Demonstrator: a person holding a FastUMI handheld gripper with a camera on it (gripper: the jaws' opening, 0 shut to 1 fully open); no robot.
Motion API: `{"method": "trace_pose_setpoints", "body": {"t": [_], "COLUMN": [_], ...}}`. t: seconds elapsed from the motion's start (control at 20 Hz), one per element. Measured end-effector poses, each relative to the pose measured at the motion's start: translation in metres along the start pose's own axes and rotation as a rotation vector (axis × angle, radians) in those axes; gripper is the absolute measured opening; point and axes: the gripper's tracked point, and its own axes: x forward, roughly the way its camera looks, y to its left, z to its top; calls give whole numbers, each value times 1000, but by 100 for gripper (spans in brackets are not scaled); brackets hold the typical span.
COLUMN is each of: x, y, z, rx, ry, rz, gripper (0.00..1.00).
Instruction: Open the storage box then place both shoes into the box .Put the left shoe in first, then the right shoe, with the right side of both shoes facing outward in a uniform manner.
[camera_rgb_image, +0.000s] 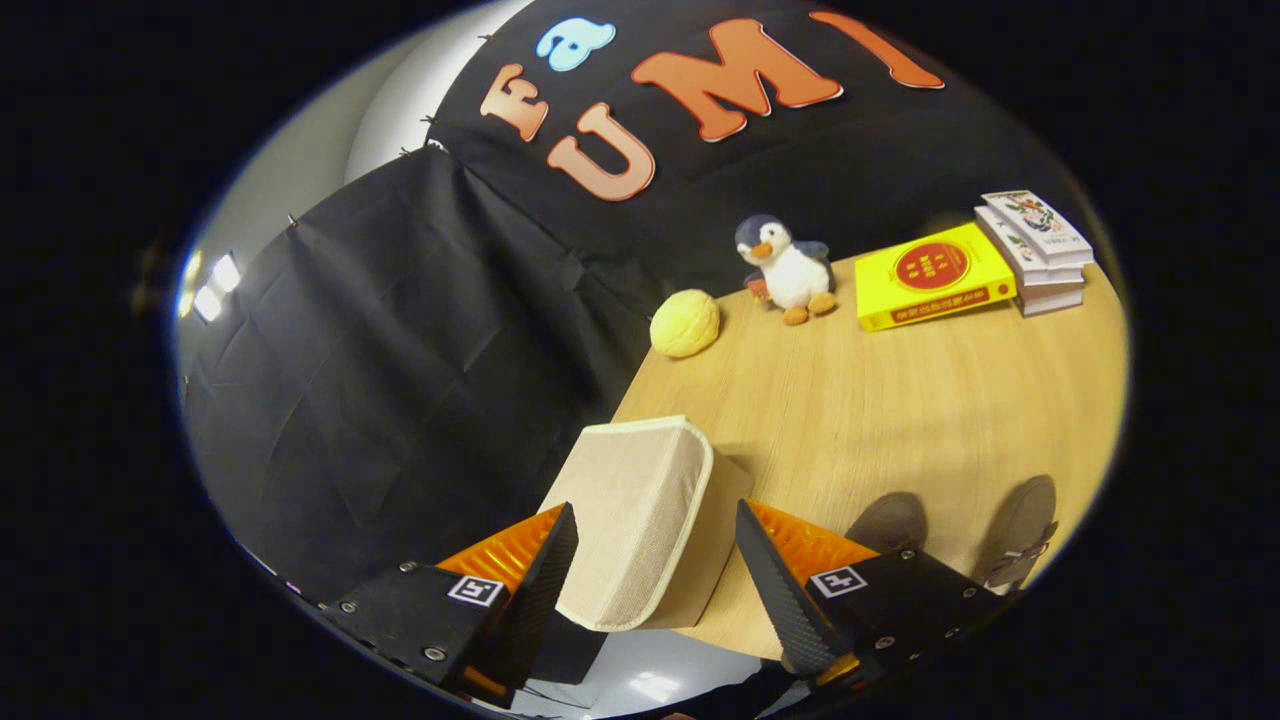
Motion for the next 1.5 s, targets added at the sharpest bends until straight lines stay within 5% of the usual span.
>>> {"method": "trace_pose_setpoints", "body": {"t": [0.75, 1.2, 1.5], "x": [100, 69, 42], "y": [-3, 32, 89], "z": [-82, -54, -14], "rx": [208, 293, 172], "ry": [252, 205, 144], "rz": [79, 177, 285], "gripper": [95, 92, 82]}}
